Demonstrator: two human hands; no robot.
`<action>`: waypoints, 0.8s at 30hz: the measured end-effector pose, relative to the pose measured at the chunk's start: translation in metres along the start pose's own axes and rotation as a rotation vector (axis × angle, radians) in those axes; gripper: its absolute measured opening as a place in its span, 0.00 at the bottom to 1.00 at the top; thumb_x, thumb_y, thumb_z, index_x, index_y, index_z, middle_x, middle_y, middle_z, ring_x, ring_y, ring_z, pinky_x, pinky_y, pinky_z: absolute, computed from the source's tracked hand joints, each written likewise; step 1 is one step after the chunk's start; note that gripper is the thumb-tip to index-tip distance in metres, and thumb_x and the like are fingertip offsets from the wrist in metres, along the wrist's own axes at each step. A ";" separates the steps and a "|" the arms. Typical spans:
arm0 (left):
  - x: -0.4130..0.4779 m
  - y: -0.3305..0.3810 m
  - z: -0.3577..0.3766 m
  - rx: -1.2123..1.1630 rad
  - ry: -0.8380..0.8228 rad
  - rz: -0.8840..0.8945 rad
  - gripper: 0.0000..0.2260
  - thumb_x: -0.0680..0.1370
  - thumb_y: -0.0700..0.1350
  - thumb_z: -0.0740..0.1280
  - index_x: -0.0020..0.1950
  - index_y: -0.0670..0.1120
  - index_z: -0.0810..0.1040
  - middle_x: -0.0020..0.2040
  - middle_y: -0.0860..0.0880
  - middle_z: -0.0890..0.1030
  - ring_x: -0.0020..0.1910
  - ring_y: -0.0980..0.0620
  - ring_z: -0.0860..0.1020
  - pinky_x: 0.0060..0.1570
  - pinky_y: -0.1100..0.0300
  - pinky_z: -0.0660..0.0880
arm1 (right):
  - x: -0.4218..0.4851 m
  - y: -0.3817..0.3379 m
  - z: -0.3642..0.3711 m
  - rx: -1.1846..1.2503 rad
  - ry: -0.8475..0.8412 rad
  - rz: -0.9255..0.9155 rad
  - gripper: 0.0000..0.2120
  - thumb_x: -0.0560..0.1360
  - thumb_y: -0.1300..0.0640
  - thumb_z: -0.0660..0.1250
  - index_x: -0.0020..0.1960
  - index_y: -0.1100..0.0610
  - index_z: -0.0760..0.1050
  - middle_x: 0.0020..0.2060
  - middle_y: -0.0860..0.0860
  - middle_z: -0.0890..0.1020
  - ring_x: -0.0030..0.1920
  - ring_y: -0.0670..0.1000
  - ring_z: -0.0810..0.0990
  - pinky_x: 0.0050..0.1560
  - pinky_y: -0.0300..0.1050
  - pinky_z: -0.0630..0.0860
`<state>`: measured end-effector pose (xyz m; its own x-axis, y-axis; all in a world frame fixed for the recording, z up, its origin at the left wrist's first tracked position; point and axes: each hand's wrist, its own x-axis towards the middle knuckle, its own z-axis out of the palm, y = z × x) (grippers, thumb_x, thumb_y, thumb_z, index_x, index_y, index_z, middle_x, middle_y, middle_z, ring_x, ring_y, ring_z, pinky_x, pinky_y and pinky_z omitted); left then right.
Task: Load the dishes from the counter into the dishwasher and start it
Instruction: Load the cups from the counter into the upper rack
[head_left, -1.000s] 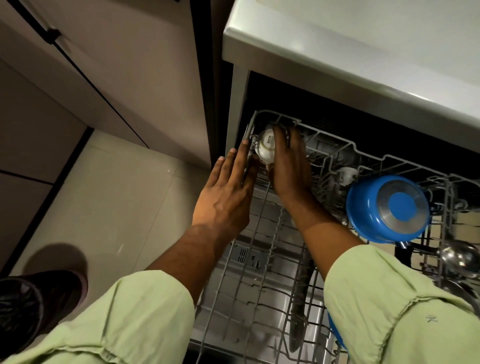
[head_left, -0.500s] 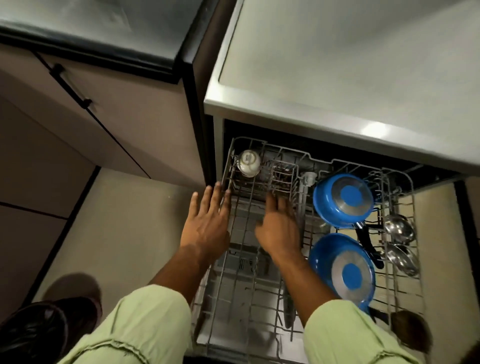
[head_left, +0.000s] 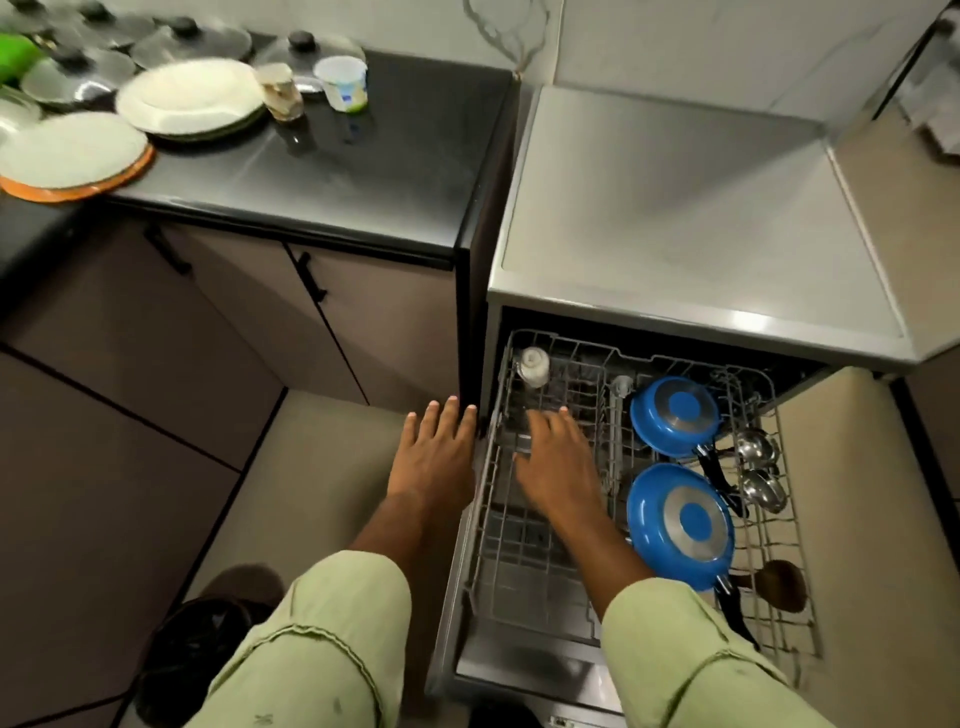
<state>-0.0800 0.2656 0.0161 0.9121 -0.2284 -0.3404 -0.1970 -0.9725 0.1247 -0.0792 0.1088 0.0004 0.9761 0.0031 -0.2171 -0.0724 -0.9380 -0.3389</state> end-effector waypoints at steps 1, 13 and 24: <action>-0.007 -0.009 -0.009 0.003 0.020 -0.006 0.34 0.81 0.48 0.58 0.82 0.47 0.43 0.82 0.44 0.44 0.80 0.43 0.43 0.78 0.45 0.44 | -0.003 -0.013 -0.005 0.001 0.020 -0.011 0.29 0.79 0.53 0.62 0.77 0.56 0.58 0.76 0.56 0.63 0.78 0.57 0.54 0.77 0.52 0.54; -0.086 -0.157 -0.092 0.036 0.232 -0.011 0.32 0.81 0.48 0.57 0.82 0.49 0.47 0.82 0.44 0.46 0.80 0.43 0.46 0.77 0.43 0.45 | -0.040 -0.205 -0.039 -0.060 0.223 -0.156 0.31 0.78 0.50 0.64 0.78 0.55 0.57 0.75 0.55 0.63 0.78 0.56 0.53 0.77 0.51 0.53; -0.132 -0.291 -0.132 -0.026 0.350 -0.153 0.31 0.82 0.47 0.57 0.82 0.49 0.47 0.82 0.45 0.46 0.80 0.43 0.44 0.77 0.43 0.43 | -0.028 -0.345 -0.028 -0.049 0.246 -0.325 0.33 0.79 0.49 0.64 0.79 0.53 0.54 0.77 0.52 0.60 0.79 0.54 0.51 0.78 0.49 0.51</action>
<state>-0.0959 0.5855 0.1481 0.9988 -0.0462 -0.0190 -0.0435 -0.9915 0.1225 -0.0762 0.4231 0.1489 0.9668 0.2247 0.1214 0.2519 -0.9174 -0.3081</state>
